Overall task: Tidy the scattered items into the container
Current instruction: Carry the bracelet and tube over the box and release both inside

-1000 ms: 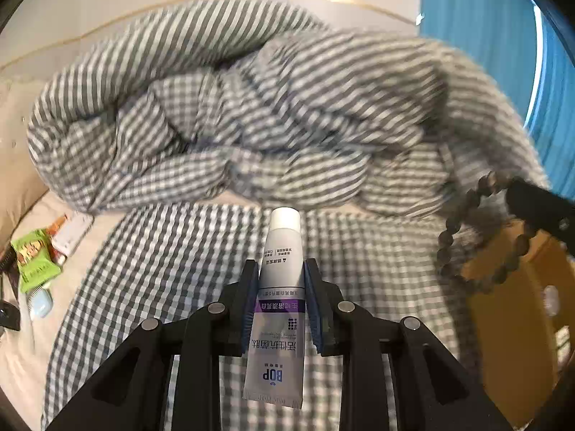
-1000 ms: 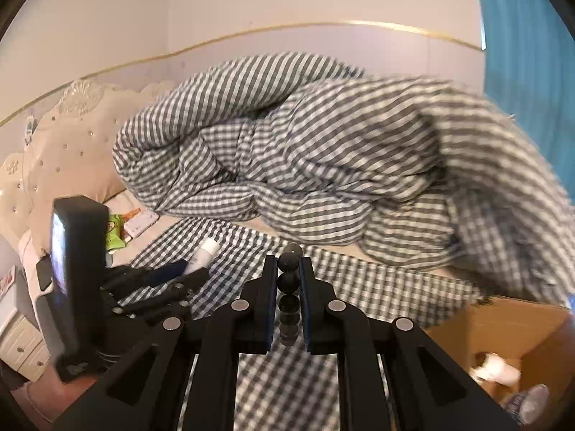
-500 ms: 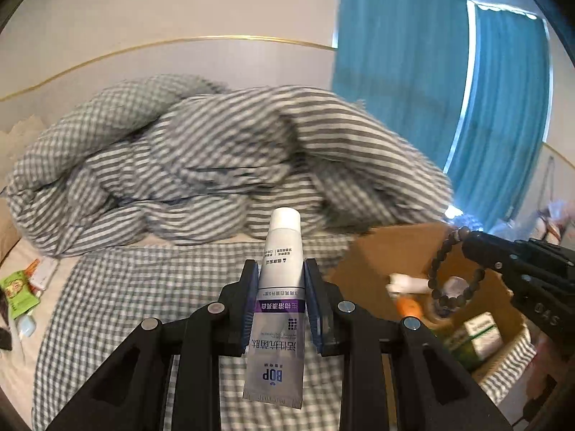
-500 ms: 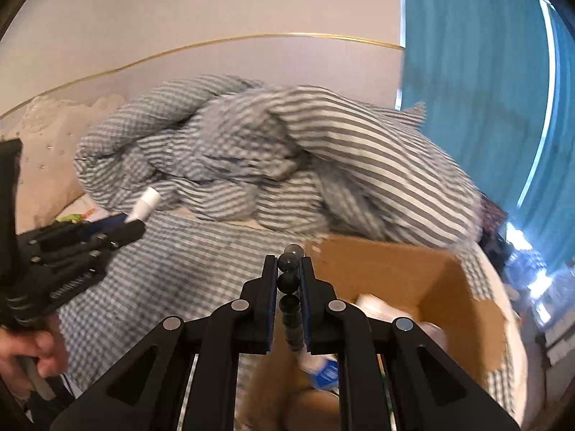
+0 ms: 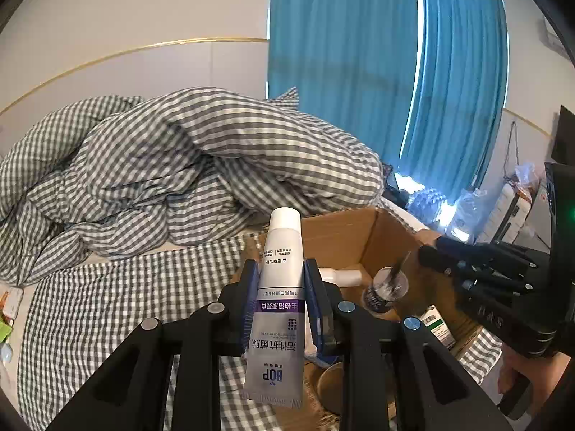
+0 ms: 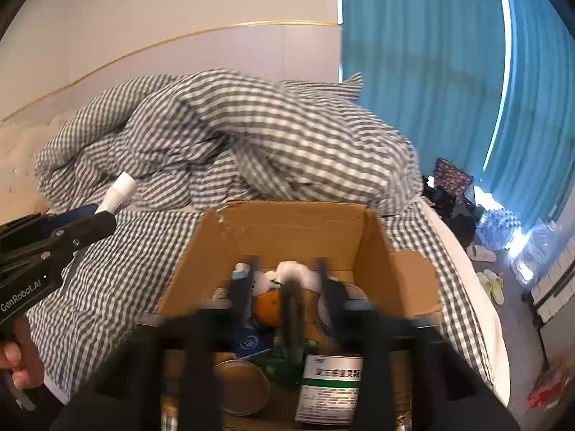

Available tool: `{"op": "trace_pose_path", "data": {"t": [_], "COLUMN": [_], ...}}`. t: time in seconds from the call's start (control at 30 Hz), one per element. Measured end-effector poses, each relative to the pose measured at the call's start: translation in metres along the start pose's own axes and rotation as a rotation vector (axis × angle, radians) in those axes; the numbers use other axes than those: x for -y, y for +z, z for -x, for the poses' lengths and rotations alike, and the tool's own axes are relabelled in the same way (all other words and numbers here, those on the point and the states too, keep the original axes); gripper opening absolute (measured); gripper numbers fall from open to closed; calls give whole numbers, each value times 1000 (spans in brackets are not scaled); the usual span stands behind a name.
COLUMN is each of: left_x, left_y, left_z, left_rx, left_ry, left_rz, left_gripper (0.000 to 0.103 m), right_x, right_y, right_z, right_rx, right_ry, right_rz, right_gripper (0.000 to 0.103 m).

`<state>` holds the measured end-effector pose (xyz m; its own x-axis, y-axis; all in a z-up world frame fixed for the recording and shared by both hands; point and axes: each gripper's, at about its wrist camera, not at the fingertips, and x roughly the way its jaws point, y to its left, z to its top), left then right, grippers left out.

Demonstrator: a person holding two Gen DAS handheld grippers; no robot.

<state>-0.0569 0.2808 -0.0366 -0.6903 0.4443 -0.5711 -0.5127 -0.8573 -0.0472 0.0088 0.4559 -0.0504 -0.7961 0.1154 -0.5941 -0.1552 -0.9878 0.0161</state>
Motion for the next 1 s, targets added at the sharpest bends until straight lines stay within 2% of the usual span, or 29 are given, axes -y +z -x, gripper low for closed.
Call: {"op": "trace_pose_path", "data": {"t": [0.03, 0.1, 0.63, 0.67, 0.73, 0.77, 0.8, 0.9, 1.0], "left_x": [3, 9, 66, 70, 76, 77, 77, 75, 75], "left_y": [0, 1, 2, 2, 2, 2, 2, 2, 2], "left_z": [-1, -4, -29, -31, -35, -36, -35, -31, -28], "left_rx": [-1, -1, -38, -43, -53, -50, -41, -34, -35], "left_ry": [-2, -6, -65, -64, -52, -47, -48, -73, -68], "left_rz": [-4, -14, -82, -89, -92, -84, -73, -41, -42], "left_gripper": [25, 25, 27, 32, 64, 89, 98, 100, 101], "right_x": [6, 15, 64, 66, 70, 73, 75, 78, 77], "right_y": [-1, -3, -6, -6, -6, -7, -7, -8, -9], "right_z": [3, 12, 52, 54, 58, 61, 63, 68, 71], "right_rx": [17, 49, 106, 110, 117, 121, 124, 128, 135], "right_ry": [-9, -30, -97, -100, -107, -111, -114, -116, -120], "right_rz": [-19, -39, -104, -106, -115, -119, -123, -128, -125], "right_gripper": [90, 91, 93, 93, 95, 95, 96, 100, 101]}}
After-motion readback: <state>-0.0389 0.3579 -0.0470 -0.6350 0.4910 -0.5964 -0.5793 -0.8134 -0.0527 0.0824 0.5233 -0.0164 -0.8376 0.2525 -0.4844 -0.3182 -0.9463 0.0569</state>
